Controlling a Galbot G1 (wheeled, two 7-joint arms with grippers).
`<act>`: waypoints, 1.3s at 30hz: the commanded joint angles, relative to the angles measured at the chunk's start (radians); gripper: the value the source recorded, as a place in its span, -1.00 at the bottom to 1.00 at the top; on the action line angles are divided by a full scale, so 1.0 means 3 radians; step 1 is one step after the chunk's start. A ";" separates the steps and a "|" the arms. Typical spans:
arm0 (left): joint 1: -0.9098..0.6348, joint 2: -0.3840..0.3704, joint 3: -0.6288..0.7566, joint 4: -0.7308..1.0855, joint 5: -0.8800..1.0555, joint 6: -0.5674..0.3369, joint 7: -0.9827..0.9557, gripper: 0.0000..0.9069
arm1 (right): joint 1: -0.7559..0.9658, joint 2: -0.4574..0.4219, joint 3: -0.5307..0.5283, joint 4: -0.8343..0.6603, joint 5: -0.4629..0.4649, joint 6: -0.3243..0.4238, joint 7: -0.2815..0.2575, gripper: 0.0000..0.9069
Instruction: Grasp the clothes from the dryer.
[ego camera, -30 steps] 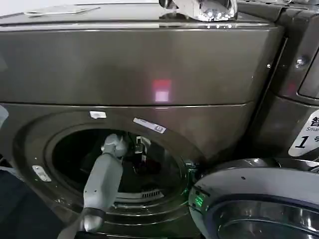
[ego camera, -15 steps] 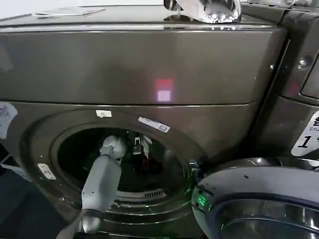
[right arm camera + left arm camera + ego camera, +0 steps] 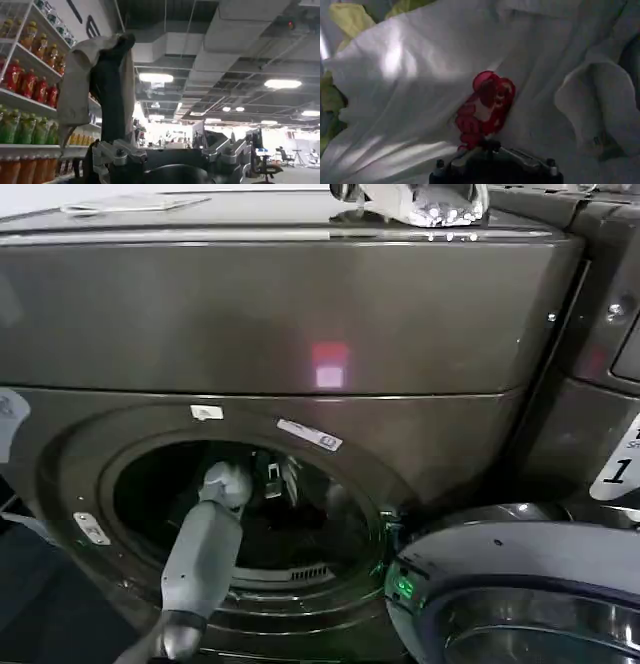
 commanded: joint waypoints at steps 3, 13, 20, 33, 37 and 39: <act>0.0066 -0.0015 -0.0123 -0.0367 -0.0739 0.0138 -0.0919 -1.00 | 0.0002 0.0007 -0.0003 0.0027 0.0028 -0.0017 0.0005 1.00; 0.0354 -0.0072 -0.0240 -0.0826 -0.1303 0.0408 -0.2161 -1.00 | 0.0023 0.0021 0.0003 0.0238 0.0228 -0.0256 0.0060 1.00; 0.0473 -0.0182 -0.0294 -0.0932 -0.1685 0.0504 -0.3197 -1.00 | 0.0005 0.0023 -0.0012 0.0256 0.0133 -0.0314 0.0130 1.00; 0.0595 -0.0538 -0.0209 -0.1351 -0.2775 0.0829 -0.4662 -1.00 | 0.0051 0.0032 -0.0066 0.0294 0.0151 -0.0321 0.0111 1.00; 0.0633 -0.0538 -0.0213 -0.1404 -0.2792 0.0821 -0.4733 -1.00 | 0.0045 0.0020 -0.0074 0.0350 0.0234 -0.0246 0.0128 1.00; 0.0638 -0.0538 -0.0224 -0.1408 -0.2821 0.0804 -0.4754 -1.00 | 0.0039 0.0029 -0.0084 0.0346 0.0170 -0.0202 0.0089 1.00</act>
